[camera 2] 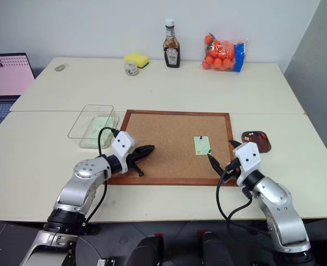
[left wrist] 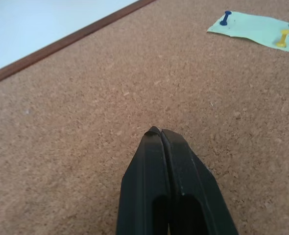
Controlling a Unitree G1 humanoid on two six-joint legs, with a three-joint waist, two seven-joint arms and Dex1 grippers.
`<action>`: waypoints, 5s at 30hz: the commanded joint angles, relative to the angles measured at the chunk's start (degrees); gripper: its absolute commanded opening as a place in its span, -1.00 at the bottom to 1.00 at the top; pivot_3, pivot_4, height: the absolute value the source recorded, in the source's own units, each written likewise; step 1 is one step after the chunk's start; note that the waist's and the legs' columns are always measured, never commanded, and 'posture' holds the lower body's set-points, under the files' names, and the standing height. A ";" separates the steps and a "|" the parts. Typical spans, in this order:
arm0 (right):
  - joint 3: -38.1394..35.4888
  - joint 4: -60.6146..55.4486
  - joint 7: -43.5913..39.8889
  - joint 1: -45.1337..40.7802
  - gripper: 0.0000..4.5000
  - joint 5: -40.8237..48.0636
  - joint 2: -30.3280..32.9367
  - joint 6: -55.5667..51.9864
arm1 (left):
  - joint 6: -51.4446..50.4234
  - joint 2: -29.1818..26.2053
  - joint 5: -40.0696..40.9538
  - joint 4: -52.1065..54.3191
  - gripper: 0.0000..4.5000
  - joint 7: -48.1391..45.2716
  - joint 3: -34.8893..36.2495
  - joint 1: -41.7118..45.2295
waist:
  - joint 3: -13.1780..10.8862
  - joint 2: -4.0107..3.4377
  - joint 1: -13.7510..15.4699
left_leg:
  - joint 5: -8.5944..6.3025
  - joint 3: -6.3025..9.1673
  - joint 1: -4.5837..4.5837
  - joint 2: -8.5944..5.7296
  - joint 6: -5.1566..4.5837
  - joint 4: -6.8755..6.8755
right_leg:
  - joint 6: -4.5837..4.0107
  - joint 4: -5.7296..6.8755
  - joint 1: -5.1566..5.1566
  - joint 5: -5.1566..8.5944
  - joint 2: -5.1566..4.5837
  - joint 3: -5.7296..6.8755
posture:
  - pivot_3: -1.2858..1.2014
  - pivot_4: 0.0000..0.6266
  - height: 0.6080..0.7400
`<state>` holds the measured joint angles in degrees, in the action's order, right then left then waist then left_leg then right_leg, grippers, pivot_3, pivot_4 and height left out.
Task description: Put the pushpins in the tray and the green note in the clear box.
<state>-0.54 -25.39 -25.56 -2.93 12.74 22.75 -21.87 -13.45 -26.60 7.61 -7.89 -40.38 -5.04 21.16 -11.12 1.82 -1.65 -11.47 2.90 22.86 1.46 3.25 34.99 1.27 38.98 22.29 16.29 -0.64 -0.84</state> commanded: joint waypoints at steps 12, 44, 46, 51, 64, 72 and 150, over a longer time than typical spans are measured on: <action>3.15 10.20 6.16 -20.11 1.00 1.07 -5.81 -17.29 | -3.20 0.41 -1.42 0.16 -0.98 -0.44 -2.06 -0.77 | 0.06 -0.08 0.01 | 0.00 0.00 -0.04 -0.01 0.00 0.00 | -0.04 0.02 -0.03 -0.02 0.01 -0.01 | 0.03 -0.52 1.00; 5.19 33.82 5.13 -28.87 -0.57 -4.24 -11.54 -7.79 | -5.56 0.69 -1.25 4.90 -1.00 -1.05 -2.76 -3.21 | 0.07 -0.10 -0.06 | 0.00 -0.03 -0.01 0.02 -0.01 -0.01 | -0.06 0.00 0.00 -0.03 0.00 -0.02 | 0.03 -0.52 1.00; 5.12 33.59 5.05 -28.85 -0.74 -4.37 -11.55 -7.60 | -5.62 0.71 -1.29 5.00 -1.00 -1.06 -2.84 -3.46 | 0.07 -0.10 -0.06 | 0.00 -0.03 -0.01 0.02 -0.01 -0.01 | -0.06 0.00 -0.01 -0.03 0.00 -0.03 | 0.03 -0.52 1.00; 4.45 32.51 4.95 -28.94 -0.97 -4.53 -11.54 -7.59 | -5.61 0.73 -1.40 5.16 -1.00 -1.03 -3.00 -4.02 | 0.07 -0.10 -0.06 | 0.00 -0.03 -0.02 0.02 -0.01 -0.01 | -0.06 0.00 -0.01 -0.03 0.00 -0.02 | 0.03 -0.52 1.00; 2.81 26.24 4.86 -25.85 -0.97 -3.19 -12.06 -4.21 | -5.34 0.69 -1.77 5.02 -1.00 -1.22 -3.66 -4.80 | 0.07 -0.11 -0.05 | 0.00 -0.03 0.00 0.02 -0.01 -0.02 | -0.06 -0.01 0.00 -0.03 0.00 -0.03 | 0.03 -0.52 1.00; 1.88 23.59 5.36 -24.84 -0.97 -3.04 -12.08 -4.45 | -4.86 0.69 -1.90 4.81 -1.00 -1.36 -3.93 -5.07 | 0.08 -0.13 -0.05 | 0.00 -0.03 -0.02 0.03 -0.01 -0.02 | -0.05 -0.01 -0.01 -0.03 0.00 -0.03 | 0.03 -0.52 1.00; 4.69 17.23 5.45 -10.88 0.43 -4.09 -6.66 -3.21 | -0.46 -0.15 -2.57 2.13 -1.00 -4.13 -5.15 -3.81 | 0.44 -0.66 0.15 | -0.01 -0.07 0.00 -0.03 -0.02 -0.04 | -0.02 -0.11 -0.02 -0.02 -0.01 -0.05 | 0.03 -0.52 1.00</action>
<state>4.51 -7.87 -20.03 -12.52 8.94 16.41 -26.95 -12.53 -26.84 6.17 -5.01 -43.29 -7.70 18.47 -10.68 1.16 -1.50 -11.48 2.83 22.86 1.43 3.24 34.96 1.24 38.87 22.27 16.27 -0.65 -0.89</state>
